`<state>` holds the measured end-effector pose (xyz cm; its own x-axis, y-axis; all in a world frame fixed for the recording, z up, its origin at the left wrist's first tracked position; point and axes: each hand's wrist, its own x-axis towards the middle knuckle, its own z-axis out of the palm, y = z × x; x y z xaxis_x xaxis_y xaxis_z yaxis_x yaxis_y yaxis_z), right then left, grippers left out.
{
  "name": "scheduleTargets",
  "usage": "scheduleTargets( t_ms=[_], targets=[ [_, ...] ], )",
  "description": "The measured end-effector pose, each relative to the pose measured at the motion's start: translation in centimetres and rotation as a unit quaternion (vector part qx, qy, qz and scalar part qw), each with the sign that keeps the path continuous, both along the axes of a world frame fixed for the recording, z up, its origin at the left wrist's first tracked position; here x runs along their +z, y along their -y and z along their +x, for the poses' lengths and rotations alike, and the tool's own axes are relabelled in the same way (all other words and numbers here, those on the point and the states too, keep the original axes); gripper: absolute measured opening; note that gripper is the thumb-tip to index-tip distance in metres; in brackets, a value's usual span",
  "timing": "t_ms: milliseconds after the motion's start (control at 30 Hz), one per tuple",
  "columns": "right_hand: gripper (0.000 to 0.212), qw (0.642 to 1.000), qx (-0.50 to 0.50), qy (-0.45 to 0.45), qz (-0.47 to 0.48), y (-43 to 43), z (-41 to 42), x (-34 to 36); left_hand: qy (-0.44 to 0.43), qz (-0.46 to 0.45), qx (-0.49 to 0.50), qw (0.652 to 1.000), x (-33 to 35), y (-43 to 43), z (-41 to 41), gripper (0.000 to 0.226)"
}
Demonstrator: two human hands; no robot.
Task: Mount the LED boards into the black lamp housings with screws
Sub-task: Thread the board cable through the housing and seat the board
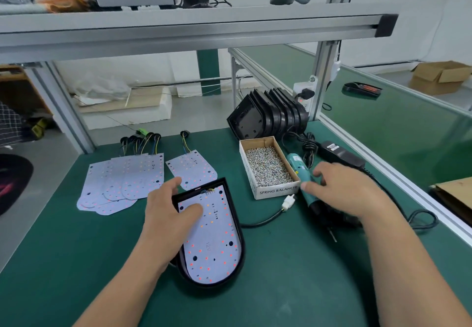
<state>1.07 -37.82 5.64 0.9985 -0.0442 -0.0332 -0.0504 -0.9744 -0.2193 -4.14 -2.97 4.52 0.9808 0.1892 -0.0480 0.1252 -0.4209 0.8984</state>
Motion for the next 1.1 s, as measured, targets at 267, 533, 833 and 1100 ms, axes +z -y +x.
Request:
scheduleTargets(
  t_ms=[267,533,833,1100],
  targets=[
    [0.043,0.999,0.004,-0.033,0.024,-0.8,-0.7,-0.7,0.221,0.171,-0.006,0.960,1.0,1.0,0.9,0.030],
    [0.025,0.868,-0.046,0.030,0.494,1.7,-0.4,-0.2,0.179,0.398,-0.272,0.857,5.8,10.3,7.2,0.020],
    [0.031,0.723,-0.103,0.040,0.682,1.5,0.3,-0.9,0.050,0.525,-0.333,0.782,3.2,15.0,12.6,0.015],
    [0.031,0.691,-0.092,0.040,0.716,0.9,0.8,-1.0,0.071,0.438,-0.314,0.840,2.5,14.1,12.7,0.019]
  ],
)
